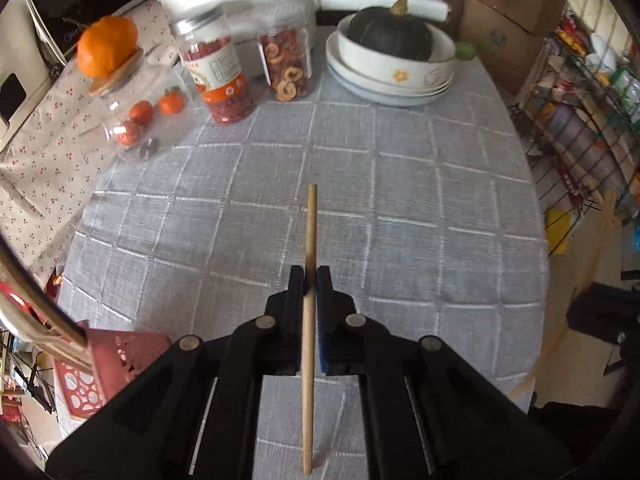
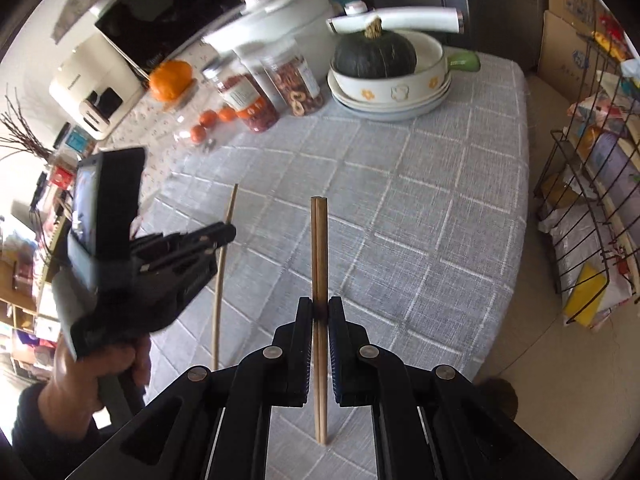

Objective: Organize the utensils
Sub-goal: 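Lower both held chopsticks into the pink basket and open both tools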

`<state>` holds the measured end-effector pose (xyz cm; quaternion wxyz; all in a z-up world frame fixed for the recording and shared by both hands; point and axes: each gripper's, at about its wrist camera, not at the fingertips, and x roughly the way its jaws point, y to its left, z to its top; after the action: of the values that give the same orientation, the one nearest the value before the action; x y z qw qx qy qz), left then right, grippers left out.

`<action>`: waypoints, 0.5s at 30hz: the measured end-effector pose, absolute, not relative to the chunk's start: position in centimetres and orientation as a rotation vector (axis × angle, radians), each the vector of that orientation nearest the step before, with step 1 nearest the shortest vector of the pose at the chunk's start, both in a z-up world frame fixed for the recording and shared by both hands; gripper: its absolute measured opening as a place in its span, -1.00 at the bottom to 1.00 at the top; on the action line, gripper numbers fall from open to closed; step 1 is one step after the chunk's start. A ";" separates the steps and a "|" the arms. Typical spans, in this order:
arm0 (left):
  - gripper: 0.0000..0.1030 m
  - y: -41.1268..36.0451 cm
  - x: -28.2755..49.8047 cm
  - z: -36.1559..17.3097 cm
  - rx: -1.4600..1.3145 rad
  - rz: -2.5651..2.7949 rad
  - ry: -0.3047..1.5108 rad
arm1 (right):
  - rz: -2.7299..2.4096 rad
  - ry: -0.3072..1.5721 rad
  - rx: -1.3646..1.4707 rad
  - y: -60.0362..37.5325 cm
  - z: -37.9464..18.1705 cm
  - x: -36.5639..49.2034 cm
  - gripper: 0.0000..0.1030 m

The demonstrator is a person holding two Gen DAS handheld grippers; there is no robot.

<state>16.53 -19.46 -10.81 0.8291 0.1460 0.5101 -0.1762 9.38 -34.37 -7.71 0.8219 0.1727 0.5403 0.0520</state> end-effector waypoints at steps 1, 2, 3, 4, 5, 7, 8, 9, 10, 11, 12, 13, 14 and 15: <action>-0.87 -19.1 15.5 -9.6 0.303 -0.389 1.059 | 0.115 1.128 0.370 -34.2 -7.0 8.9 -0.86; -0.87 -18.6 14.8 -8.7 0.290 -0.402 1.042 | 0.121 1.113 0.369 -34.0 -6.4 8.6 -0.87; -0.87 -17.9 13.9 -7.5 0.274 -0.418 1.022 | 0.130 1.091 0.362 -33.7 -5.7 8.2 -0.87; -0.87 -17.2 13.1 -6.5 0.266 -0.428 1.001 | 0.135 1.073 0.347 -33.4 -5.1 7.9 -0.87; -0.87 -16.4 12.3 -5.4 0.257 -0.441 0.976 | 0.137 1.057 0.336 -33.1 -4.8 7.5 -0.88; -0.87 -14.5 10.8 -3.6 0.240 -0.463 0.930 | 0.141 1.030 0.312 -32.5 -3.8 6.7 -0.89; -0.87 -13.5 10.2 -2.9 0.235 -0.468 0.909 | 0.143 1.018 0.303 -32.0 -3.4 6.3 -0.90; -0.87 -12.5 9.7 -2.1 0.224 -0.473 0.887 | 0.150 1.004 0.299 -31.6 -2.9 5.9 -0.91; -0.87 -11.4 9.4 -1.5 0.210 -0.478 0.869 | 0.158 0.991 0.299 -31.4 -2.6 5.6 -0.91; -0.87 -10.4 9.0 -0.9 0.195 -0.479 0.851 | 0.169 0.977 0.300 -31.1 -2.2 5.4 -0.91; -0.87 -9.4 8.6 -0.2 0.178 -0.479 0.830 | 0.178 0.965 0.300 -30.9 -1.9 5.1 -0.91; -0.87 -8.3 8.5 0.2 0.161 -0.480 0.812 | 0.187 0.953 0.295 -30.6 -1.5 5.0 -0.91; -0.87 -7.5 8.2 0.6 0.145 -0.478 0.799 | 0.193 0.947 0.288 -30.3 -1.3 4.9 -0.91; -0.87 -6.6 7.8 0.9 0.121 -0.475 0.784 | 0.198 0.943 0.282 -30.0 -1.1 4.9 -0.91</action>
<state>7.80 -6.62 0.85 0.8950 0.0583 0.3783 -0.2292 4.93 -29.98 -1.14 0.8766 0.1350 0.4520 0.0950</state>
